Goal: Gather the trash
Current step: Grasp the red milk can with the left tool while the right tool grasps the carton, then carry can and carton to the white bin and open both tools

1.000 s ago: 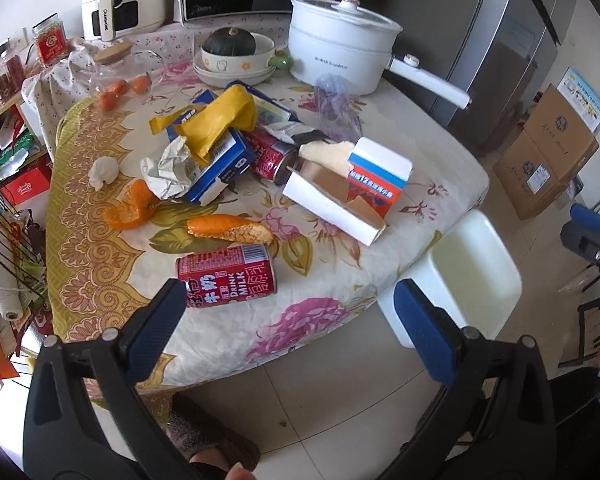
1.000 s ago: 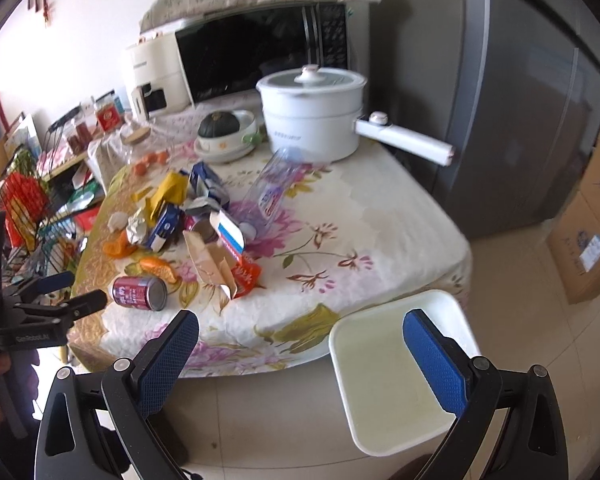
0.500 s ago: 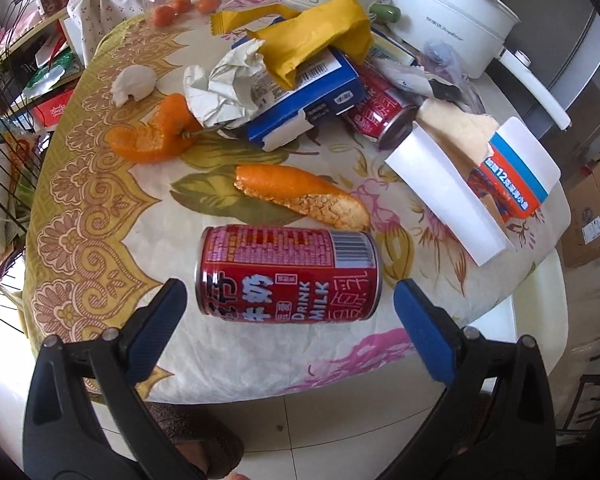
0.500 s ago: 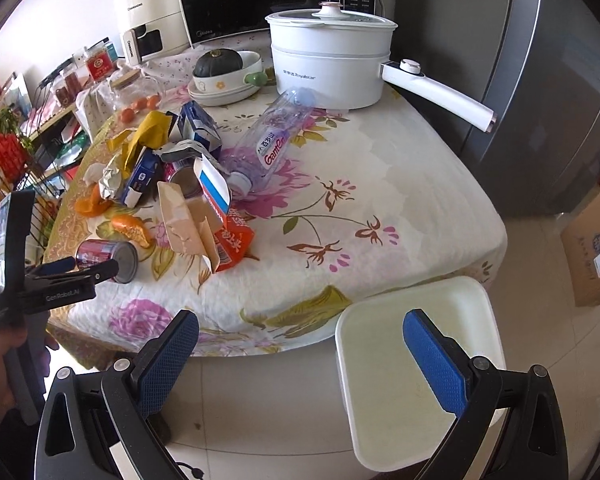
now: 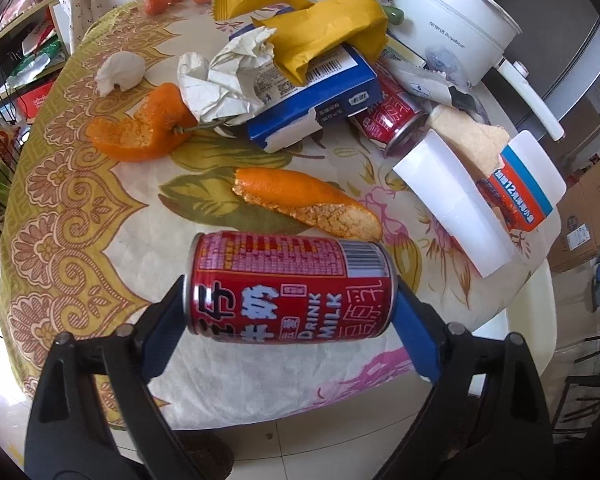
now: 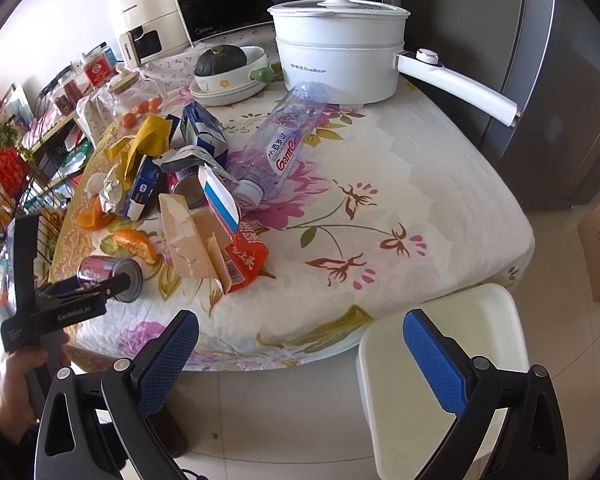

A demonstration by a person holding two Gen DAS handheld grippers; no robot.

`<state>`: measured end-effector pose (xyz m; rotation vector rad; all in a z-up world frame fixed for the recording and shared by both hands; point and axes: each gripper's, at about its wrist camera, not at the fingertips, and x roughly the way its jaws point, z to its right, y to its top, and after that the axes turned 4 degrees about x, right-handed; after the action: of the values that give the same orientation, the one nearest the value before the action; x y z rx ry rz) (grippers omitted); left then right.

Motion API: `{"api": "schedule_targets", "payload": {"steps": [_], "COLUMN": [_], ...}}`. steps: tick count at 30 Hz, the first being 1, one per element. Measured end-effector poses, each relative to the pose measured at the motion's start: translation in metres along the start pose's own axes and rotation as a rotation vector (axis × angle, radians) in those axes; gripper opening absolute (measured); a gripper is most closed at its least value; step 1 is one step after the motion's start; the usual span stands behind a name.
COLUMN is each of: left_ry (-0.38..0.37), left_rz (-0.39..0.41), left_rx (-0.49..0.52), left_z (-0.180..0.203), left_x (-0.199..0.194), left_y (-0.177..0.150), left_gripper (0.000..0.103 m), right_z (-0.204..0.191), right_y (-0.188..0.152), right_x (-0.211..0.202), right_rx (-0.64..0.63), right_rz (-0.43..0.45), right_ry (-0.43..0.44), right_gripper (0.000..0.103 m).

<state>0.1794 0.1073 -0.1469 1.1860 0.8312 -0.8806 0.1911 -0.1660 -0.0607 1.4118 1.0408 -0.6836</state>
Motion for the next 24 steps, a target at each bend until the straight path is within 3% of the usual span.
{"api": "schedule_targets", "payload": {"steps": [5,10,15,19,21,24], "left_ry": [-0.039,-0.080,-0.095,-0.094,-0.094,-0.097], "left_rz": [0.001,0.040,0.068,0.061,0.054,0.053], "left_rx": [-0.024,-0.061,-0.087,-0.099,-0.102,-0.101], "left_z": [-0.008,-0.021,-0.035,-0.043,-0.046,-0.047], "left_x": [-0.006,-0.026,-0.041,-0.041,-0.041,-0.043], "left_y": [0.000,0.001,-0.004,-0.007,-0.006,-0.007], "left_gripper": [0.091,0.091,0.091,0.091,0.091,0.091], "right_z": [-0.015,-0.046,-0.076,-0.086,-0.088,-0.089], "right_y": [0.009,0.011,0.010,0.017,0.021,0.026], "right_x": [0.023,0.050,0.071,0.088,0.095,0.101], "right_rx": [-0.019,-0.128,-0.259,-0.291,-0.290,-0.270], "right_rz": [-0.021,-0.033,0.004,0.038,0.051,0.057], "right_ry": [0.005,0.015,-0.059,-0.122,-0.128,-0.105], "right_gripper": [0.103,0.103,0.103,0.101,0.093,0.067]}}
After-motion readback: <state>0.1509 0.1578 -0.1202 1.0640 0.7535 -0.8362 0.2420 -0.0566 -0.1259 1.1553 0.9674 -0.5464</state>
